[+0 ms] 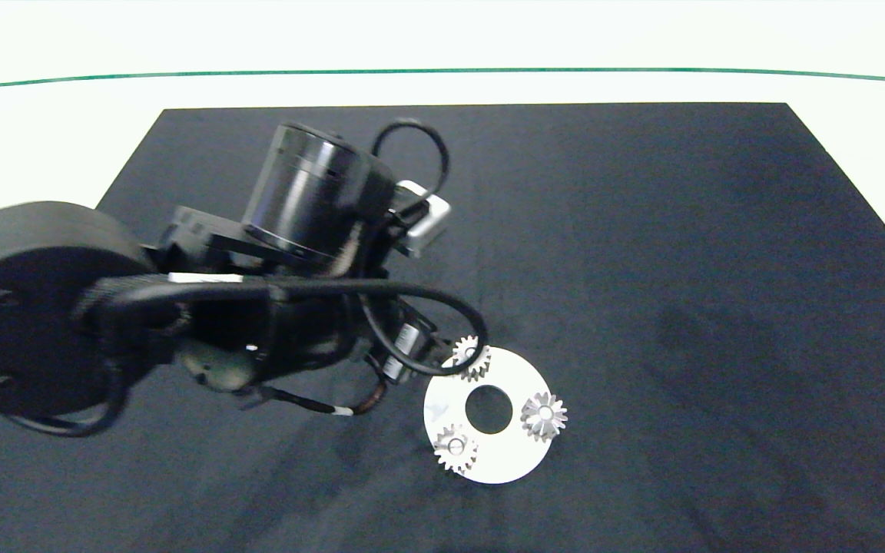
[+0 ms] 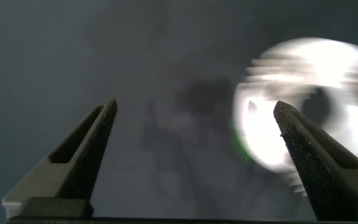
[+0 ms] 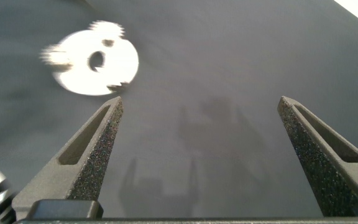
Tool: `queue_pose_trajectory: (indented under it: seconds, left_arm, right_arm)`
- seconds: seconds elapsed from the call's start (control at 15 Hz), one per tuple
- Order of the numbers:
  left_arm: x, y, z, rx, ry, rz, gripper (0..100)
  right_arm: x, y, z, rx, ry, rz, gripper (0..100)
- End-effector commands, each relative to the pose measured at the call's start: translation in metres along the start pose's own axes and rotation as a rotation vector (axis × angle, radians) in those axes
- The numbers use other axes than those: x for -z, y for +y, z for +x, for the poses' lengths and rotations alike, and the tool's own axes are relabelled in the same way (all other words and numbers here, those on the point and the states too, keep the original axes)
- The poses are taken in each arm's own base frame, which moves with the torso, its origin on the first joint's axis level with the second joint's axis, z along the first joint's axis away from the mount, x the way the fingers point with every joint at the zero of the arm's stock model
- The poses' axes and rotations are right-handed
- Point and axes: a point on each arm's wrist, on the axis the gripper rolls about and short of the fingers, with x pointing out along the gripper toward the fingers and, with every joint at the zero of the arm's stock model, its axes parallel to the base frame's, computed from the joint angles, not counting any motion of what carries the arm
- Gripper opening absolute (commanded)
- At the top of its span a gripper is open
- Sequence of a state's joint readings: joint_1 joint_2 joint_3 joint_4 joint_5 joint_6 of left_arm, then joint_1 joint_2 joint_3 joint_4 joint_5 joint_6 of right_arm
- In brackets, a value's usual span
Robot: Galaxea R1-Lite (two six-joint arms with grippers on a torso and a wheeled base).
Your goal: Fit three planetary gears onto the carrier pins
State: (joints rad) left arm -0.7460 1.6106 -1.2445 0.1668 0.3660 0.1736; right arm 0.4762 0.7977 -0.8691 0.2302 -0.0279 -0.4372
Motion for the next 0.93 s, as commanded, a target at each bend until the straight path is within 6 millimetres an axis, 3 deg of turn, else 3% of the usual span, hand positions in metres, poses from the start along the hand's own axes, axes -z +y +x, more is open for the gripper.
queue_pose_trajectory:
  seconds: [0.07,0.27,0.47,0.6,0.73,0.93]
  left_arm:
    - [0.047,0.088,-0.095,-0.348,-0.122,-0.203,100]
    - [0.101,0.091,-0.15,-0.511,-0.189,-0.245,100]
    - [0.143,0.075,-0.198,-0.664,-0.267,-0.212,100]
    - [0.158,0.07,-0.215,-0.761,-0.295,-0.228,100]
    - [0.185,0.053,-0.242,-0.891,-0.364,-0.275,100]
    - [0.249,0.013,-0.247,-1.007,-0.401,-0.253,100]
  right_arm:
    - [0.003,-0.019,-0.005,0.316,0.096,0.047,100]
    - [0.009,-0.024,-0.022,0.631,0.131,0.094,100]
    - [0.031,0.001,-0.048,0.834,0.094,0.192,100]
    - [0.041,0.019,-0.059,0.852,0.062,0.184,100]
    - [0.066,0.04,-0.066,0.811,0.042,0.186,100]
    - [0.102,0.073,-0.086,0.666,-0.115,0.18,100]
